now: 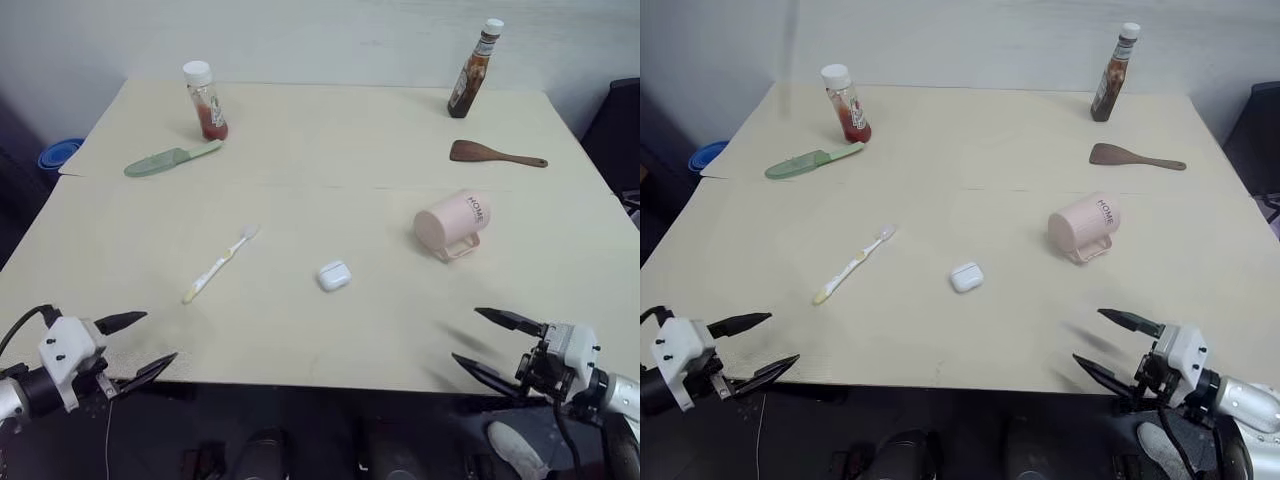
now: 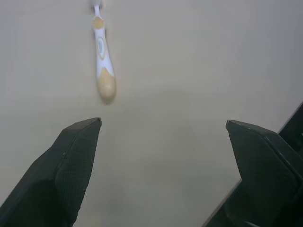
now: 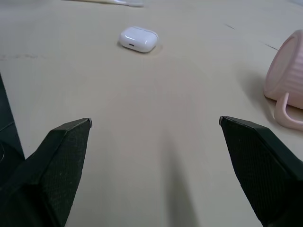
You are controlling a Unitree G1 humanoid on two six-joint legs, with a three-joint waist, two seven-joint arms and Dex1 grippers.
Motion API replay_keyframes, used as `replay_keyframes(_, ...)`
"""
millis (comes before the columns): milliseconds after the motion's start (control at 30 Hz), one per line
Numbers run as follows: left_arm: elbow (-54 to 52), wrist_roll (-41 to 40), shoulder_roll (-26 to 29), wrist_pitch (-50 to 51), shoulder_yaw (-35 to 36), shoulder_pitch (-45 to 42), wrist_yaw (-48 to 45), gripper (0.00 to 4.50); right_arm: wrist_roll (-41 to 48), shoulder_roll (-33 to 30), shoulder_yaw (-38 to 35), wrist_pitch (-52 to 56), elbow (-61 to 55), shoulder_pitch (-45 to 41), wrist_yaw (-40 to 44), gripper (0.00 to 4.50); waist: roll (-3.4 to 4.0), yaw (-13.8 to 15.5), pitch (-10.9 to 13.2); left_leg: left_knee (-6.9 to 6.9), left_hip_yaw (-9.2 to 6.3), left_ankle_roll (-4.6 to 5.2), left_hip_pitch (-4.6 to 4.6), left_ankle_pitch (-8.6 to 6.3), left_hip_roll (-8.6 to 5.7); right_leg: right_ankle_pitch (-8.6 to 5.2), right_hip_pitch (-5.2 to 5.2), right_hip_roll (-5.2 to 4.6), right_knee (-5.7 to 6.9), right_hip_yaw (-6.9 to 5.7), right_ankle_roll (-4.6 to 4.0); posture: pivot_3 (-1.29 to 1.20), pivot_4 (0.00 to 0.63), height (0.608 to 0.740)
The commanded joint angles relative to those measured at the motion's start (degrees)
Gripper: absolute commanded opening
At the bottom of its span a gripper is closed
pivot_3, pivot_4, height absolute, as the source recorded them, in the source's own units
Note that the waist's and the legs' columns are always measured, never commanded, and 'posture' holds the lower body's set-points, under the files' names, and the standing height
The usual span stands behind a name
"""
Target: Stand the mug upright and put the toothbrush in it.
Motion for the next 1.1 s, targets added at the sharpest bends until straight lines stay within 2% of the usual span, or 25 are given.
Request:
replay_keyframes(33, -1.1, 0.1, -0.4, -1.6, 1.1, 1.5, -0.4, 4.48, 0.1, 0.2, 0.7, -1.6, 0.3, -0.4, 1.3, 4.5, 0.0, 0.0, 0.0, 0.0, 0.0, 0.0, 0.0, 0.0, 0.0, 0.0, 0.0, 0.0, 0.0, -0.01, 0.0, 0.0, 0.15, 0.74)
replay_keyframes(433, -0.9, -2.9, 0.5, 2.5, 0.1, -0.3, -2.1, 4.48, 0.4, -0.2, 2.6, 0.2, 2.0, -4.7, 2.6, 4.5, -0.02, -0.1, 0.0, 0.1, 0.0, 0.0, 0.02, 0.02, -0.01, 0.01, 0.02, 0.01, 0.13, -0.02, 0.01, 0.0, 0.15, 0.74)
replay_keyframes(633, -2.9, -10.8, 2.3, 9.9, 0.3, -1.9, -6.2, 4.48, -0.7, -0.5, 5.7, 3.3, 2.3, -10.6, 2.2, 4.5, -0.02, -0.1, 0.0, 0.16, 0.0, -0.02, 0.01, 0.03, -0.01, 0.01, 0.01, 0.02, 0.19, -0.02, 0.01, 0.0, 0.15, 0.74)
replay_keyframes(700, -3.6, -11.9, 2.8, 10.9, -0.2, -4.3, -5.9, 4.48, -0.8, -0.2, 8.0, 6.0, 2.2, -15.0, 1.6, 4.5, -0.02, -0.1, 0.0, 0.17, 0.0, -0.02, 0.01, 0.03, -0.01, 0.01, 0.02, 0.02, 0.19, -0.02, 0.01, 0.0, 0.15, 0.74)
replay_keyframes(833, -5.8, -13.7, 2.6, 12.3, -1.4, -8.1, -5.8, 4.48, 1.0, -0.3, 15.9, 20.6, -0.7, -27.8, 0.8, 4.5, 0.02, -0.4, 0.0, 0.31, 0.0, -0.05, -0.02, 0.08, -0.01, 0.02, -0.06, 0.02, 0.37, 0.03, 0.01, 0.0, 0.15, 0.74)
replay_keyframes(933, -6.7, -14.0, 2.2, 12.6, -3.3, -9.8, -6.2, 4.48, -1.3, 0.4, 23.1, 28.7, 2.1, -38.4, 2.7, 4.5, 0.03, -0.7, 0.0, 0.21, -0.03, -0.18, -0.03, 0.13, 0.02, -0.01, -0.12, 0.04, 0.39, -0.02, -0.04, 0.0, 0.15, 0.74)
replay_keyframes(1033, -7.3, -13.7, 0.7, 11.8, -5.7, -10.9, -5.7, 4.48, -7.7, 3.9, 30.1, 26.8, 11.8, -48.4, 5.1, 4.5, 0.03, -0.9, 0.0, 0.16, -0.07, -0.46, -0.08, 0.26, 0.04, -0.05, -0.17, 0.08, 0.36, -0.15, -0.11, 0.0, 0.15, 0.74)
replay_keyframes(1100, -7.7, -13.5, 0.0, 11.0, -7.1, -11.1, -6.1, 4.48, -10.8, 6.0, 32.3, 23.6, 18.1, -52.6, 6.4, 4.5, -0.01, -0.9, 0.0, 0.18, -0.03, -0.45, -0.13, 0.26, 0.0, -0.05, -0.18, 0.08, 0.38, -0.16, -0.11, 0.0, 0.15, 0.74)
